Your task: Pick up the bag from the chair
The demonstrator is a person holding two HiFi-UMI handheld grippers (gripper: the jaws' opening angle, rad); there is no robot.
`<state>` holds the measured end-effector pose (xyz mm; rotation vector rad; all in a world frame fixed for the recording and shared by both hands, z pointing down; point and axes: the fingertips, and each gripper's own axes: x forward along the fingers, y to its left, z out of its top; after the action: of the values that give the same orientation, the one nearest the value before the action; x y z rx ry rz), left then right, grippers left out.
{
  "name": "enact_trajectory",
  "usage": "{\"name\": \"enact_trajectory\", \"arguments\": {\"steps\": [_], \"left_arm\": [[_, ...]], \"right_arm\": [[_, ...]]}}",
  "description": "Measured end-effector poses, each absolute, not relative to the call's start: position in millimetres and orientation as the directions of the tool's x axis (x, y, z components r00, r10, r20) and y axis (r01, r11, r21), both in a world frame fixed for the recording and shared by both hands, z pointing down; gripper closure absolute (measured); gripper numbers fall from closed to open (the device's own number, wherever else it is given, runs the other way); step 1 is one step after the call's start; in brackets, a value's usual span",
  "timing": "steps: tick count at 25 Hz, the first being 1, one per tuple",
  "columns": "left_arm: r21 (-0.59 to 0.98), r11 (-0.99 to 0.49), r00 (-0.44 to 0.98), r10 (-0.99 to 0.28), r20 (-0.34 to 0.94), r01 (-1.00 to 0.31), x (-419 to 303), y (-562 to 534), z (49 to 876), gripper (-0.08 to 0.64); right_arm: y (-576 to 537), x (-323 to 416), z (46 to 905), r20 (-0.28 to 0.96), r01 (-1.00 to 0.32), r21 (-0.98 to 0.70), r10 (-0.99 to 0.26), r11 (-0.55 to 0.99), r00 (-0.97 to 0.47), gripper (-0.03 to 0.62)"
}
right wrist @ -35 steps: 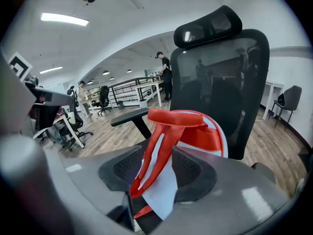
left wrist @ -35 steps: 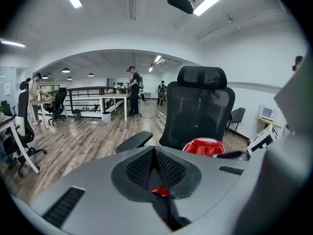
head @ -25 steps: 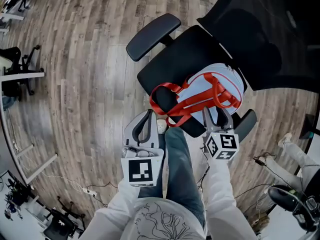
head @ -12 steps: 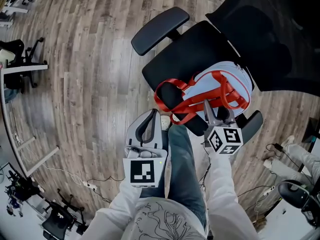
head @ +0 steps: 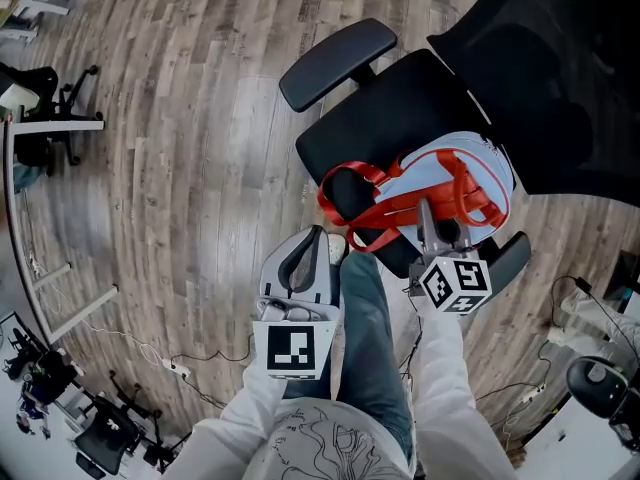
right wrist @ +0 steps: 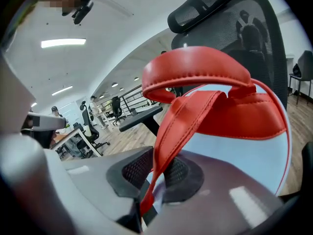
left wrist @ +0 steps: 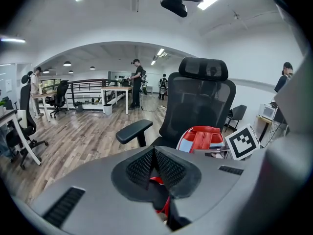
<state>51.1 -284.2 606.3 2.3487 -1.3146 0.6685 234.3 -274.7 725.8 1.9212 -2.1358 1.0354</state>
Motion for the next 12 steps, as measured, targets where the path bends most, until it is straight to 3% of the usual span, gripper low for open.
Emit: {"name": "enact_trajectory", "arguments": {"steps": [3, 12], "left_arm": [[0.071, -0.496, 0.445, -0.694, 0.566, -0.865, 47.6, -285.4, 603.8, 0.554], [0.071, -0.483, 0.441, -0.717, 0.54, -0.873, 44.7, -294.1, 583.0, 0.554]], "right_arm": [[-276.9, 230.2, 719.7, 0.466, -0.897, -0.443, -0.853, 0.005, -0.235, 0.566], [-279.3, 219.7, 677.6, 0.406, -0.875, -0.477, -0.86, 0.09, -0.31, 0.571]]}}
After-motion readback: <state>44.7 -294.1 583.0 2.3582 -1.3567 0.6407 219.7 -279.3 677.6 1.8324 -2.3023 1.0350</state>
